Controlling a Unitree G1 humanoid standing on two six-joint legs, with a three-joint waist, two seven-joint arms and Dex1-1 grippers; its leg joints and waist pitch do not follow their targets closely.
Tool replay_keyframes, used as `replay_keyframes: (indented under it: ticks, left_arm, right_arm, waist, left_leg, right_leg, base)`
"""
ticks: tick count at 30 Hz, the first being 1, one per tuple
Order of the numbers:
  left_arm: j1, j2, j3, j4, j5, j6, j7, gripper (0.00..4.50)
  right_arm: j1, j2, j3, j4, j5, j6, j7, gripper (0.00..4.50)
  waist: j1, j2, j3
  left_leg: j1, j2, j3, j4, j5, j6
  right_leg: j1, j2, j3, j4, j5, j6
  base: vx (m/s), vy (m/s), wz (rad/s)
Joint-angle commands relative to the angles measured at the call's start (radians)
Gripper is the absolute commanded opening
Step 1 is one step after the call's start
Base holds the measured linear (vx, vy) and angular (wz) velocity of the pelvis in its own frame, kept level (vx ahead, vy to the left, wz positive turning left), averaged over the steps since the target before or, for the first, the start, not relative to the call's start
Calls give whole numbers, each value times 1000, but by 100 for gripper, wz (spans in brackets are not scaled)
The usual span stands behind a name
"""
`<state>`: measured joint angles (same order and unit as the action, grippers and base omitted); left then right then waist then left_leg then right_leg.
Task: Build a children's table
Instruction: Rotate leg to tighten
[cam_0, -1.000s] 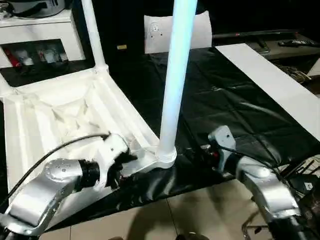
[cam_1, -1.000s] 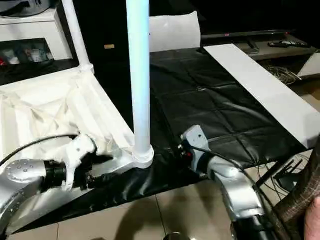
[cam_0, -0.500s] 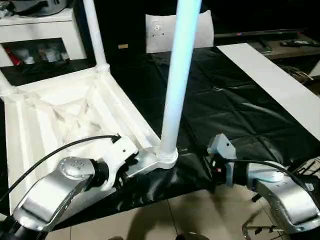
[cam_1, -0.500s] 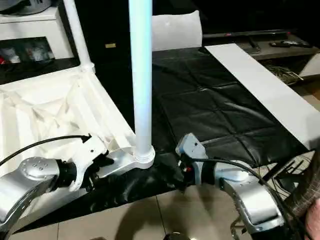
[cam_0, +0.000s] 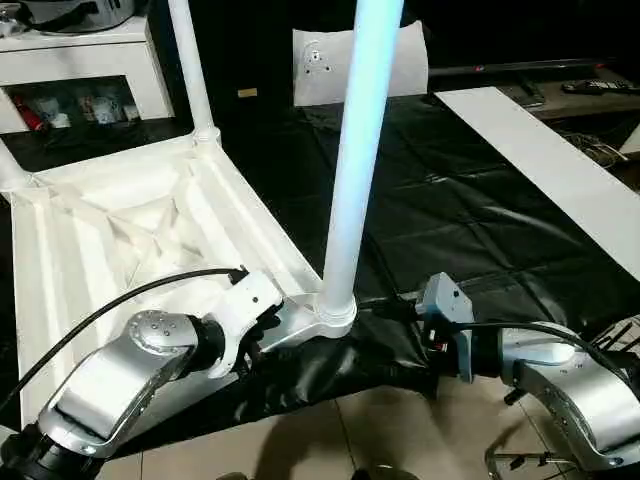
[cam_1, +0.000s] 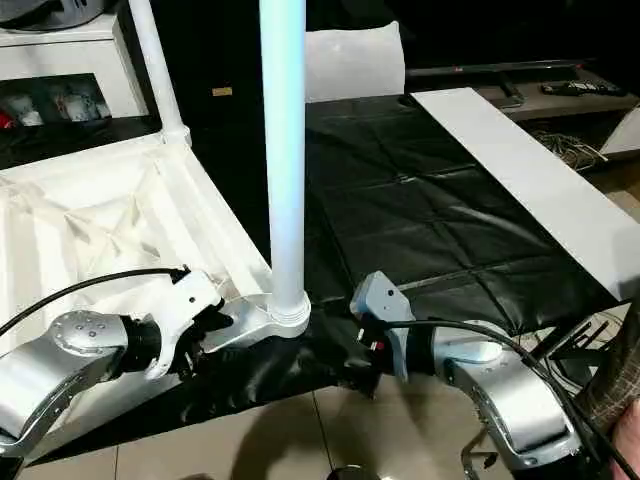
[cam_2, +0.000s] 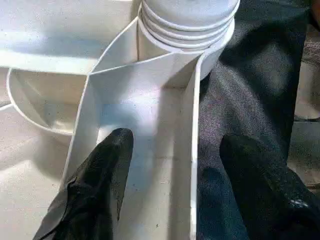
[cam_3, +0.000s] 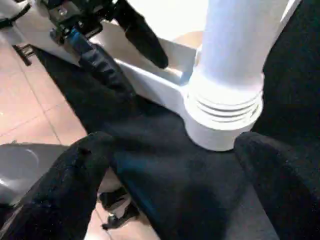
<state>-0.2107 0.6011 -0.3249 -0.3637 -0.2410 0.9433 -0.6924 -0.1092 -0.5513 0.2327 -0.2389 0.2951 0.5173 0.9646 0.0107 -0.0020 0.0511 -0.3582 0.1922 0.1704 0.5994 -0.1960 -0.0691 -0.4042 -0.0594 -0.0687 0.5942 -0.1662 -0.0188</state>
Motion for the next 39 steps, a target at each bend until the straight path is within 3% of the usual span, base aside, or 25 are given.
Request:
replay_keyframes:
  ticks: [1,10,14,29,39]
  left_arm:
    - [-15,0,-8,14,5,-17,1,289]
    - [-15,82,-40,81,12,-193,-158,289]
    - [-21,91,-47,94,18,-199,-166,289]
    - [-67,100,-85,241,72,-400,-266,289]
    - [-89,91,-90,309,87,-506,-325,203]
  right_arm:
    - [7,-7,2,-40,20,9,6,450]
    - [-6,-12,1,-36,34,15,23,450]
    - [-7,-13,2,-38,39,17,24,450]
    - [-15,-22,8,-25,37,3,30,450]
    - [-14,-25,13,-4,28,-17,37,450]
  waist:
    - [6,4,-49]
    - [10,5,-50]
    - [16,8,-51]
    - [26,7,-53]
    - [26,9,-55]
  left_leg:
    - [2,24,-16,-69,-289,35]
    - [2,25,-19,-72,-289,32]
    - [5,29,-17,-74,-286,23]
    - [6,30,-16,-75,-271,18]
    - [8,31,-15,-75,-271,12]
  right_leg:
    - [36,-60,38,-101,-523,-72]
    - [35,-63,41,-101,-526,-61]
    - [36,-62,43,-94,-480,-84]
    - [41,-66,46,-90,-450,-92]
    - [44,-66,47,-85,-420,-114]
  base:
    - [0,0,0]
    - [0,0,0]
    - [0,0,0]
    - [0,0,0]
    - [0,0,0]
